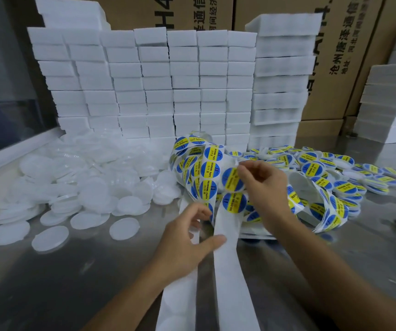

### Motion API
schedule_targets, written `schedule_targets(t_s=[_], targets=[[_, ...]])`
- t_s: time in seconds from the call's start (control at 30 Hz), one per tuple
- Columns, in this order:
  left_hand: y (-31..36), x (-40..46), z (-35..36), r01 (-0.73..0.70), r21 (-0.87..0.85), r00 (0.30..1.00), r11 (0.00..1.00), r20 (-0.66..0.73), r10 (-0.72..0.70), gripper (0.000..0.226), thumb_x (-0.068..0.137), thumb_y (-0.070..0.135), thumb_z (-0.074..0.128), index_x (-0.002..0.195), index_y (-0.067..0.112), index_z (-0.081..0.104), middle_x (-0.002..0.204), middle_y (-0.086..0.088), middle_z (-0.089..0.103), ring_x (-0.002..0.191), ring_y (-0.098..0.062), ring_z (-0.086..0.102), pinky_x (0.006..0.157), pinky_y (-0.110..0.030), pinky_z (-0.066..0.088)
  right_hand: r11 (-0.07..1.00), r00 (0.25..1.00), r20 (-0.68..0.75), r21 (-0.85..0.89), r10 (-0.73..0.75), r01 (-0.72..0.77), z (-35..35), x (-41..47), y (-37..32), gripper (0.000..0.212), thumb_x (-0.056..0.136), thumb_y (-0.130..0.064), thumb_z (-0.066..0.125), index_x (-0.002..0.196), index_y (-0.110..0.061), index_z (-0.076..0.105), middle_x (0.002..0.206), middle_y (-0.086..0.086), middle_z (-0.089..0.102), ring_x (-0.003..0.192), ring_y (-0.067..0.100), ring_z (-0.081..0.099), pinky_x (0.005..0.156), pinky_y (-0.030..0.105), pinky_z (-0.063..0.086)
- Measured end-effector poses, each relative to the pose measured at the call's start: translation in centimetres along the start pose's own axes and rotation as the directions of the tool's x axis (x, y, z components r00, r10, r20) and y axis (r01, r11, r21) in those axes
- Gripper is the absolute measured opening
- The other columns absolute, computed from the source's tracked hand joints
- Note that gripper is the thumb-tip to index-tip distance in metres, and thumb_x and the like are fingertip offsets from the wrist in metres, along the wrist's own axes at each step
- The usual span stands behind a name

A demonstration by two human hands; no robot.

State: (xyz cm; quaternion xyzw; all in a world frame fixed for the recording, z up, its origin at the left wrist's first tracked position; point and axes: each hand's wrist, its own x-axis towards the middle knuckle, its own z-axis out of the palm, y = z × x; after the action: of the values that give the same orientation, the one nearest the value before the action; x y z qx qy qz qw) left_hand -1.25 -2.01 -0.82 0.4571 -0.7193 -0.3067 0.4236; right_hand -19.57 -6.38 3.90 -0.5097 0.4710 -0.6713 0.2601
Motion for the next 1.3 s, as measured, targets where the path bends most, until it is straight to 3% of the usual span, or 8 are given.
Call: schedule_targets(t_s=[0.2, 0.37, 0.57, 0.8, 0.97, 1.07, 1.17, 1.3], targets=[[0.3, -0.1, 0.9, -0.038, -0.019, 0.993, 0.999, 0.113, 0.040, 0.058, 0.070, 0.033, 0.084, 0.115, 0.047, 0.050, 0.109, 0.037, 0.056, 0.099, 0.013, 0.055, 0.074, 0.003, 0.035, 0.957, 0.943, -0.173, 0.098, 0.285, -0.272, -2.7, 2.7, 0.5, 0.020, 0.092, -0.006, 0.059, 0.092, -0.023, 0.069, 0.099, 0.008, 0.071, 0.081, 0.015, 0.064, 0.069, 0.027, 0.053], [-0.2, 0.5, 0.6, 0.035, -0.161, 0.999, 0.986, 0.014, -0.033, 0.032, 0.076, 0.004, 0.078, 0.090, 0.032, 0.072, 0.078, 0.020, 0.069, 0.070, 0.000, 0.061, 0.066, -0.007, 0.043, 0.967, 0.969, -0.028, 0.073, 0.247, -0.244, -0.3, 1.2, 0.5, 0.021, 0.092, -0.003, 0.058, 0.092, -0.021, 0.069, 0.092, 0.004, 0.073, 0.069, 0.012, 0.068, 0.064, 0.027, 0.059], [-0.3, 0.9, -0.7, 0.125, -0.446, 0.947, 0.886, -0.213, -0.241, 0.015, 0.074, 0.012, 0.081, 0.072, 0.026, 0.079, 0.071, 0.005, 0.075, 0.064, 0.000, 0.067, 0.059, -0.008, 0.048, 0.980, 0.974, -0.106, 0.018, 0.199, -0.198, -1.2, 3.8, -0.6, 0.018, 0.085, -0.005, 0.067, 0.082, -0.022, 0.073, 0.075, -0.006, 0.070, 0.057, -0.003, 0.060, 0.054, 0.013, 0.048], [-0.4, 1.2, -0.9, 0.170, -0.529, 0.927, 0.831, -0.201, -0.317, 0.035, 0.078, -0.003, 0.074, 0.105, 0.016, 0.062, 0.080, -0.008, 0.075, 0.072, -0.021, 0.071, 0.073, -0.038, 0.057, 0.851, 0.850, -0.109, 0.182, 0.516, -0.493, -3.4, 10.8, 1.0, 0.004, 0.090, -0.005, 0.061, 0.091, -0.001, 0.061, 0.076, 0.009, 0.057, 0.067, 0.018, 0.058, 0.069, 0.024, 0.052], [-0.7, 1.3, -1.0, 0.222, -0.552, 0.941, 0.804, -0.094, -0.325, 0.032, 0.083, -0.009, 0.066, 0.104, 0.014, 0.066, 0.089, -0.004, 0.077, 0.081, -0.022, 0.074, 0.071, -0.032, 0.059, 0.758, 0.782, -0.097, 0.343, 0.616, -0.555, -4.3, 13.1, 3.1, 0.023, 0.094, -0.011, 0.058, 0.114, 0.000, 0.057, 0.108, 0.014, 0.059, 0.097, 0.025, 0.065, 0.088, 0.031, 0.057], [-0.6, 1.3, -1.1, 0.234, -0.560, 0.942, 0.795, -0.073, -0.328, 0.029, 0.082, -0.010, 0.066, 0.102, 0.012, 0.067, 0.091, -0.007, 0.077, 0.083, -0.025, 0.073, 0.074, -0.036, 0.057, 0.770, 0.770, -0.149, 0.303, 0.620, -0.561, -4.5, 13.9, 3.9, 0.027, 0.095, -0.011, 0.055, 0.121, -0.001, 0.055, 0.113, 0.012, 0.060, 0.105, 0.025, 0.064, 0.095, 0.034, 0.055], [-0.7, 1.4, -1.0, 0.252, -0.564, 0.936, 0.786, -0.063, -0.346, 0.027, 0.082, -0.010, 0.066, 0.097, 0.012, 0.068, 0.089, -0.006, 0.077, 0.081, -0.025, 0.073, 0.074, -0.036, 0.055, 0.829, 0.787, -0.263, 0.169, 0.558, -0.532, -4.0, 13.6, 3.0, 0.013, 0.090, -0.010, 0.058, 0.100, -0.005, 0.053, 0.083, 0.008, 0.051, 0.076, 0.020, 0.052, 0.073, 0.027, 0.048], [-0.8, 1.3, -1.2, 0.282, -0.564, 0.928, 0.776, -0.045, -0.370, 0.026, 0.082, -0.009, 0.065, 0.097, 0.012, 0.071, 0.092, -0.008, 0.077, 0.083, -0.027, 0.073, 0.075, -0.037, 0.055, 0.938, 0.928, -0.148, 0.000, 0.342, -0.345, -2.3, 10.3, 1.3, 0.010, 0.090, -0.006, 0.060, 0.084, -0.003, 0.068, 0.081, 0.010, 0.069, 0.078, 0.022, 0.064, 0.085, 0.033, 0.058]])
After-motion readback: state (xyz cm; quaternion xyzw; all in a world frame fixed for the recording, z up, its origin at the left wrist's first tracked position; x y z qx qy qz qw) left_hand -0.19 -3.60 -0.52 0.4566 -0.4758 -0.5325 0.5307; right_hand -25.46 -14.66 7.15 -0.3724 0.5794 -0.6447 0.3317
